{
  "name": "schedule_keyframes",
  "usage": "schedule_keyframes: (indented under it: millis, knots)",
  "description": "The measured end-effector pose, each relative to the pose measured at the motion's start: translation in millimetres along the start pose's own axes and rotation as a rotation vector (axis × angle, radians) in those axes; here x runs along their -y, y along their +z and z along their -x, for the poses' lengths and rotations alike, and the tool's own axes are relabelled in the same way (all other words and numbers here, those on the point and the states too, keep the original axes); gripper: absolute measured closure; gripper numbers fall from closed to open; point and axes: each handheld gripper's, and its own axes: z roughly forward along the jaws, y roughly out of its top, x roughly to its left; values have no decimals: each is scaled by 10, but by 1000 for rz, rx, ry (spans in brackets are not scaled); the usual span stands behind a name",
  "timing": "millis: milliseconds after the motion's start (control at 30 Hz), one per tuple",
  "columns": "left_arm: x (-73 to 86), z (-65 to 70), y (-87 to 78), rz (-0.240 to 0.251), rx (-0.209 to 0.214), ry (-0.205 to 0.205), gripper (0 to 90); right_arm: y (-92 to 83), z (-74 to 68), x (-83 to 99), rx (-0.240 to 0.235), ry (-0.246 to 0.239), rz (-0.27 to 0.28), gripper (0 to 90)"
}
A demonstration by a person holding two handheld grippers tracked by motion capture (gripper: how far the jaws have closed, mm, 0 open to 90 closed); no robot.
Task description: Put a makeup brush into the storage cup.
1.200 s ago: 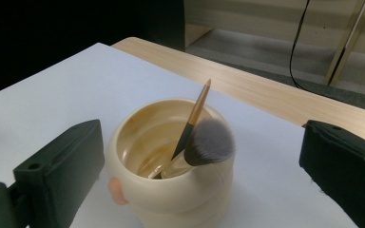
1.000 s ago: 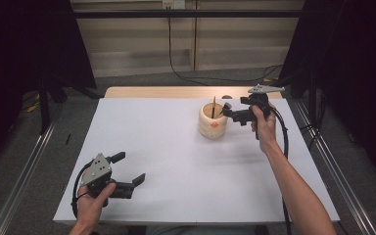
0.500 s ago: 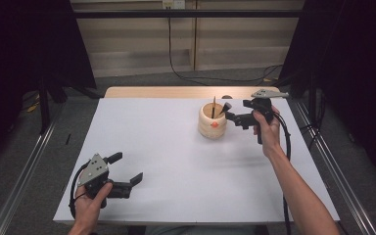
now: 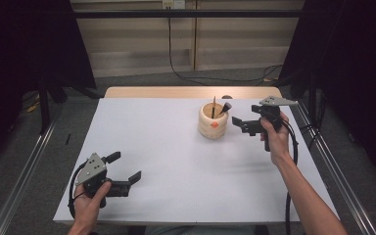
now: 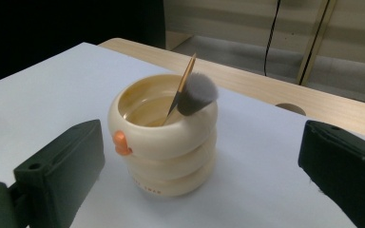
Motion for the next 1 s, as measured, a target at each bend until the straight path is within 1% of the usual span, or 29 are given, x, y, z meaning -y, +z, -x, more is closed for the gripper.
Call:
schedule_keyframes:
  millis: [67, 133, 267, 333, 433, 533, 600, 667, 700, 767, 867, 1000]
  knots:
    - [-2, 4, -4, -1, -1, 5, 16, -30, -7, 24, 1, 3, 3, 12]
    - [-4, 7, -8, 2, 2, 5, 16, -66, -19, 54, 8, 4, -6, 11]
    - [-4, 7, -16, 2, 0, 3, 16, -145, -41, 97, 2, 15, 7, 9]
    - [2, 11, -17, 0, -2, -3, 16, -187, -70, 114, 4, 7, 16, 10]
    - [2, 11, -23, -2, -8, 4, 16, -247, -123, 146, 7, 0, 22, 12]
    - [-1, 16, -27, 0, -12, 7, 16, -296, -174, 167, 11, -22, 12, 11]
    - [-2, 19, -27, 0, -15, 7, 16, -331, -206, 179, 21, -21, 34, 14]
    - [-1, 17, -29, -2, -16, 13, 16, -371, -239, 199, 9, -21, 39, 11]
    - [3, 22, -29, 0, -17, 7, 16, -384, -248, 211, 6, -22, 38, 11]
    - [2, 20, -34, -1, -16, 12, 17, -409, -270, 249, 0, -33, 25, 11]
    - [-3, 21, -39, 2, -23, 15, 16, -443, -297, 302, 5, -33, 27, 14]
    - [-3, 27, -38, 0, -21, 18, 16, -512, -342, 376, 5, -41, 21, 14]
